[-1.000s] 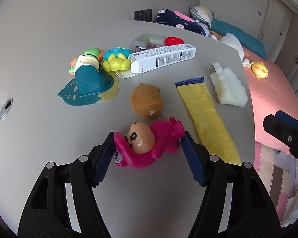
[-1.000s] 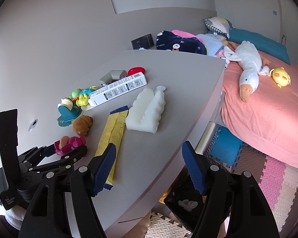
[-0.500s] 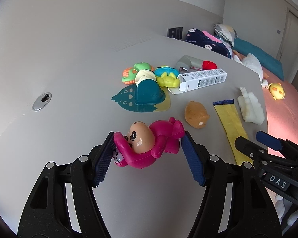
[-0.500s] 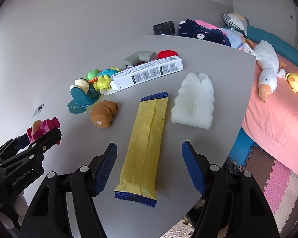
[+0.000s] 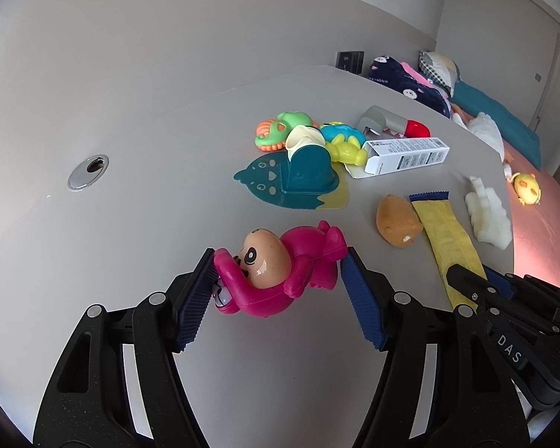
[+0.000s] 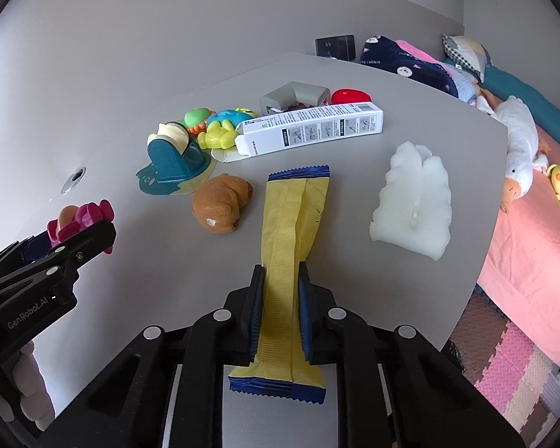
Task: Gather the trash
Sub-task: 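Carry the pink toy and yellow packet toward the black bin with both tools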
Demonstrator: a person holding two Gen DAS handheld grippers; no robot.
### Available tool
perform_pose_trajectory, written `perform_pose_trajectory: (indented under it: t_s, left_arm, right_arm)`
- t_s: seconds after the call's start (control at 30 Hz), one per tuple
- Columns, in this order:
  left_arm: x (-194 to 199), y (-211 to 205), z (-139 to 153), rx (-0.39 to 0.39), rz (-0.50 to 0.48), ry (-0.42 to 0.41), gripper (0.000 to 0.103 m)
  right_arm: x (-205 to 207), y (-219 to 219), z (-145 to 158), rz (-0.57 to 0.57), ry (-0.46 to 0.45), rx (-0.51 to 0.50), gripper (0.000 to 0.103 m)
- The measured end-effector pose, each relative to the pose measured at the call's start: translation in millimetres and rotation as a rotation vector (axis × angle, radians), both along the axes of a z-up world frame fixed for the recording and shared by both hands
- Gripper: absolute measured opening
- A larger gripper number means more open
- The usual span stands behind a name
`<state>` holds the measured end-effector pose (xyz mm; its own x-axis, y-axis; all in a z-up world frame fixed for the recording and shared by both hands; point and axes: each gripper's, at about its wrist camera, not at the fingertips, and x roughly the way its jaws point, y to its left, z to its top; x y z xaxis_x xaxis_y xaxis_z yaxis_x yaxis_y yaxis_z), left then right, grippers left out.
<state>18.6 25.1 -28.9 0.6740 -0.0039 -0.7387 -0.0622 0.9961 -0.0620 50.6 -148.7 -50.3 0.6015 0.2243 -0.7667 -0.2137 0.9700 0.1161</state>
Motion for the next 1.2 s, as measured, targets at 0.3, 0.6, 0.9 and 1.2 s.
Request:
perform_pose_trajectory:
  t_s: [0.3, 0.6, 0.9, 1.2]
  left_arm:
    - [-5, -6, 6, -0.002, -0.023, -0.017, 0.065]
    - [-10, -20, 15, -0.027, -0.073, -0.028, 0.065]
    - [-15, -51, 18, -0.018, -0.127, -0.025, 0.065]
    - [-15, -82, 20, -0.02, -0.178, -0.014, 0.065]
  right_arm:
    - [-21, -18, 29, -0.039, -0.078, 0.036, 0.017]
    - [-35, -49, 49, -0.095, -0.114, 0.043, 0.017]
    - [-47, -75, 58, -0.125, -0.136, 0.061, 0.017]
    - [-58, -109, 62, -0.174, -0.148, 0.084, 0.017]
